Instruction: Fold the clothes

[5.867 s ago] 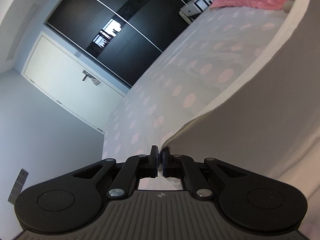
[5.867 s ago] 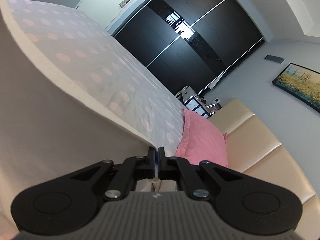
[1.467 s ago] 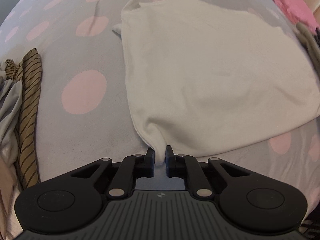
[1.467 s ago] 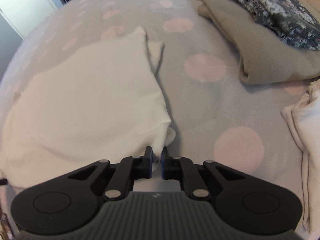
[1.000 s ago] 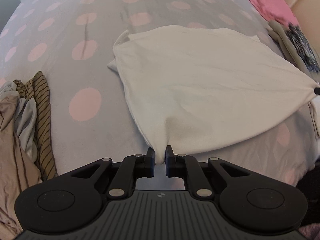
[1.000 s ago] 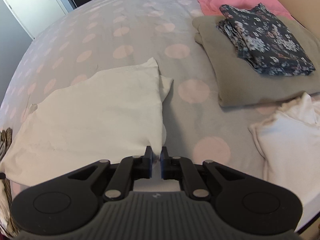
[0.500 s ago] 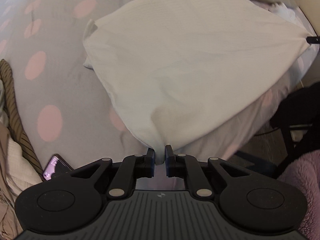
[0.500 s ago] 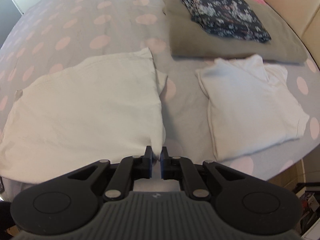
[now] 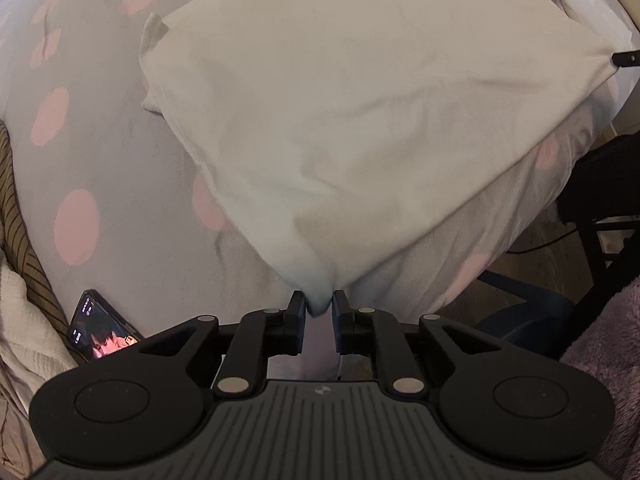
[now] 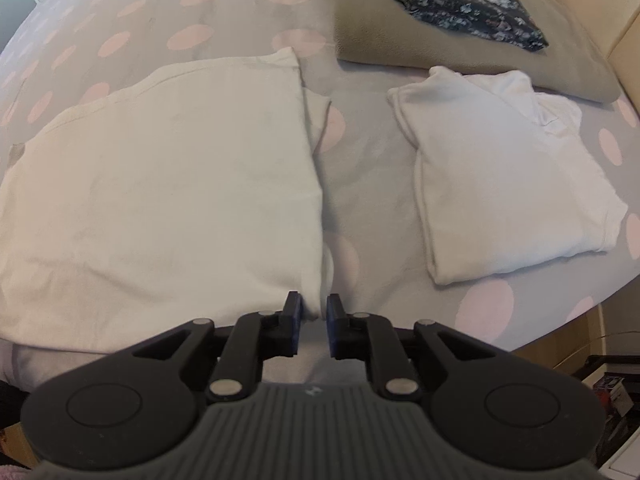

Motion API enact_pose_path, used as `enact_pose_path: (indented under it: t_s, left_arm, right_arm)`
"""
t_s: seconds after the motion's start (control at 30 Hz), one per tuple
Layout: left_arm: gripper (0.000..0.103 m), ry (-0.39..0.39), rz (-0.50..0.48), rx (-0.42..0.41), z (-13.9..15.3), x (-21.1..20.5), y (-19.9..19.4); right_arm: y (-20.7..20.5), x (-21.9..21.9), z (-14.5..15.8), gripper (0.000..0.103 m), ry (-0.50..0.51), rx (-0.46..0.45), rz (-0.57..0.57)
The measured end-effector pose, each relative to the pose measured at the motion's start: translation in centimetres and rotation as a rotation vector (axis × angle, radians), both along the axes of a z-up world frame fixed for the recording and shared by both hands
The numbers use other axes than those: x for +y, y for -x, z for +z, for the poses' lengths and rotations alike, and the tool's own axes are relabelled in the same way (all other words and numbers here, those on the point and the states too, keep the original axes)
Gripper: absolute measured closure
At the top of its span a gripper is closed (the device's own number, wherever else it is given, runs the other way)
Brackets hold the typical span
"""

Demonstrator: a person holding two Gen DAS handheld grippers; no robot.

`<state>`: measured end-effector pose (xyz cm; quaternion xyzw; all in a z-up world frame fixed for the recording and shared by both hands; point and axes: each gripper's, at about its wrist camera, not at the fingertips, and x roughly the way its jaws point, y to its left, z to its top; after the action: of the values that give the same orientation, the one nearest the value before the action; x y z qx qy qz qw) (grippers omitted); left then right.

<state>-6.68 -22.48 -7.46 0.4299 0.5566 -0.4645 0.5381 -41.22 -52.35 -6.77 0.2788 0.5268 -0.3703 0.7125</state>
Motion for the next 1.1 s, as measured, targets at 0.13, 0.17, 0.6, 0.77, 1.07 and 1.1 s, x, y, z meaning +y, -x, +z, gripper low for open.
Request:
enact_pose_path:
  t_s: [0.13,0.17,0.6,0.77,1.07,1.1]
  left_arm:
    - [0.089,0.053,0.038,0.005,1.6,0.3,-1.0]
    - [0.088,0.077,0.054,0.0,2.1,0.2,-1.4]
    - [0.088,0.397,0.369,-0.221,2.4,-3.5,-0.2]
    - [0.088,0.391,0.388,-0.236,-2.2,-5.4,2.4]
    - [0.088,0.413,0.317,-0.199,-5.9,-6.4,3.4]
    - [0.088,0.421,0.315,-0.201,-6.0,-6.5,3.3]
  right_arm:
    - [0.3,-0.6,0.7,0.087,0.011,-0.026,-0.028]
    - [0.2,-0.8,0.8,0.087,0.009,-0.044,-0.035]
    - [-5.2,-2.0,0.2,0.07,0.125,-0.205,0.001]
    - [-5.9,-3.8,-2.6,0.064,0.111,-0.227,-0.021]
    - [-4.8,-6.5,-6.9,0.063,-0.043,-0.238,-0.158]
    - [-4.8,-6.7,-7.1,0.063,-0.045,-0.237,-0.165]
